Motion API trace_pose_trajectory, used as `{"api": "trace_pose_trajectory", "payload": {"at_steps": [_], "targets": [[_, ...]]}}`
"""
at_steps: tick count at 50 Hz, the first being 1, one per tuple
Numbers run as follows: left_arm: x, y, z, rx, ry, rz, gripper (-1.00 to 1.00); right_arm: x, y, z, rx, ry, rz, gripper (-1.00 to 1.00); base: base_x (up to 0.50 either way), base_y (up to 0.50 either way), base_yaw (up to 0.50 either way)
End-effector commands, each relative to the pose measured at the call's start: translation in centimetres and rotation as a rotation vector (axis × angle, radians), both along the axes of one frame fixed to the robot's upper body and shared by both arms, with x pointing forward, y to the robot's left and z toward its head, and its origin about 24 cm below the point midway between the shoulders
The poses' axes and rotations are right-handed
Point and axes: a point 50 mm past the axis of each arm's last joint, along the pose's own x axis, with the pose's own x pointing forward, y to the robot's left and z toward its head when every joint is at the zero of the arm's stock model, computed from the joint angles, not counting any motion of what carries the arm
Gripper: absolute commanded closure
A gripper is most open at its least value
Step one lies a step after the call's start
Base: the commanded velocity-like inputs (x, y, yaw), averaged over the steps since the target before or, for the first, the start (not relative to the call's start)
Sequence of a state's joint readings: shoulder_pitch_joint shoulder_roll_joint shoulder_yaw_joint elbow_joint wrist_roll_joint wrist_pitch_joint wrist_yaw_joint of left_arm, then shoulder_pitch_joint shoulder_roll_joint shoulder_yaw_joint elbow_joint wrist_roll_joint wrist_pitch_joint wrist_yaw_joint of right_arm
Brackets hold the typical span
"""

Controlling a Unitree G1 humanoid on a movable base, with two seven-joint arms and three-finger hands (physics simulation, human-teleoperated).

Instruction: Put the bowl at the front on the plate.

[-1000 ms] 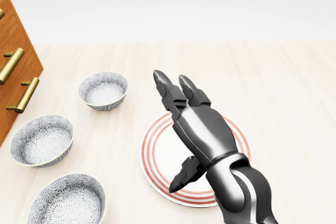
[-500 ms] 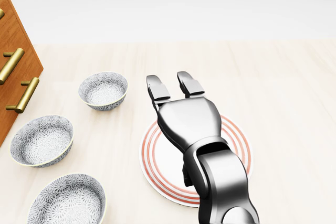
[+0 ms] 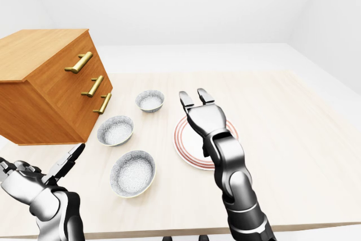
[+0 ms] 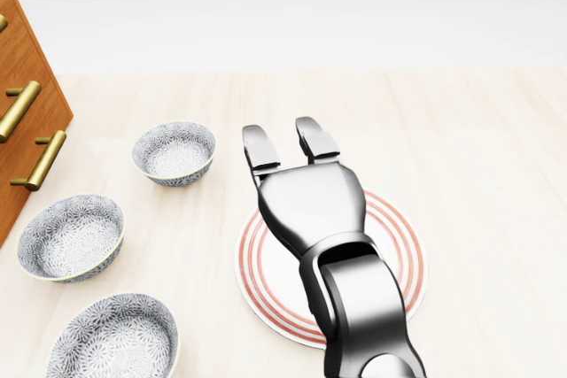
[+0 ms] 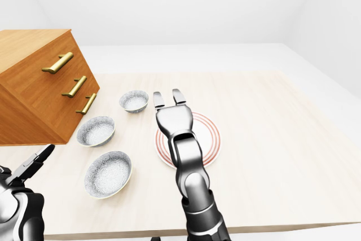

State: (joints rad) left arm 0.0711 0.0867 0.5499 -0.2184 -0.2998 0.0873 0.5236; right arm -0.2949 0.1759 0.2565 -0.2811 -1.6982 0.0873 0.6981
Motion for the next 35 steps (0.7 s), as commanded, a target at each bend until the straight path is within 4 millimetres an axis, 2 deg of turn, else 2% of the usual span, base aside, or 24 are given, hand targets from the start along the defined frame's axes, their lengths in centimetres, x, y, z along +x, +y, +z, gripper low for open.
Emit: {"api": "trace_pose_trajectory", "payload": {"at_steps": [1,2,3,14,29,35], "targets": [[0.0,0.0,0.1,0.001,-0.002,0.001,-1.00,-0.6,1.3,0.7,-0.038,-0.045,0.013,-1.00,0.00,0.00,0.00],[-0.1,0.0,0.1,0.001,-0.003,0.001,-1.00,-0.8,1.9,0.5,-0.004,-0.022,0.043,-1.00,0.00,0.00,0.00],[-0.1,0.0,-0.1,-0.004,0.001,0.002,-1.00,-1.2,2.5,0.6,-0.057,-0.045,0.048,-1.00,0.00,0.00,0.00],[-0.2,0.0,0.0,0.000,0.002,0.003,-1.00,-3.0,4.5,0.4,-0.051,-0.042,0.093,-1.00,0.00,0.00,0.00],[-0.1,0.0,-0.1,-0.003,0.005,0.003,-1.00,-4.5,6.3,-1.9,-0.068,0.047,0.190,-1.00,0.00,0.00,0.00],[-0.1,0.0,-0.1,-0.001,0.006,0.001,-1.00,-5.8,7.0,-2.3,-0.077,0.054,0.239,-1.00,0.00,0.00,0.00]]}}
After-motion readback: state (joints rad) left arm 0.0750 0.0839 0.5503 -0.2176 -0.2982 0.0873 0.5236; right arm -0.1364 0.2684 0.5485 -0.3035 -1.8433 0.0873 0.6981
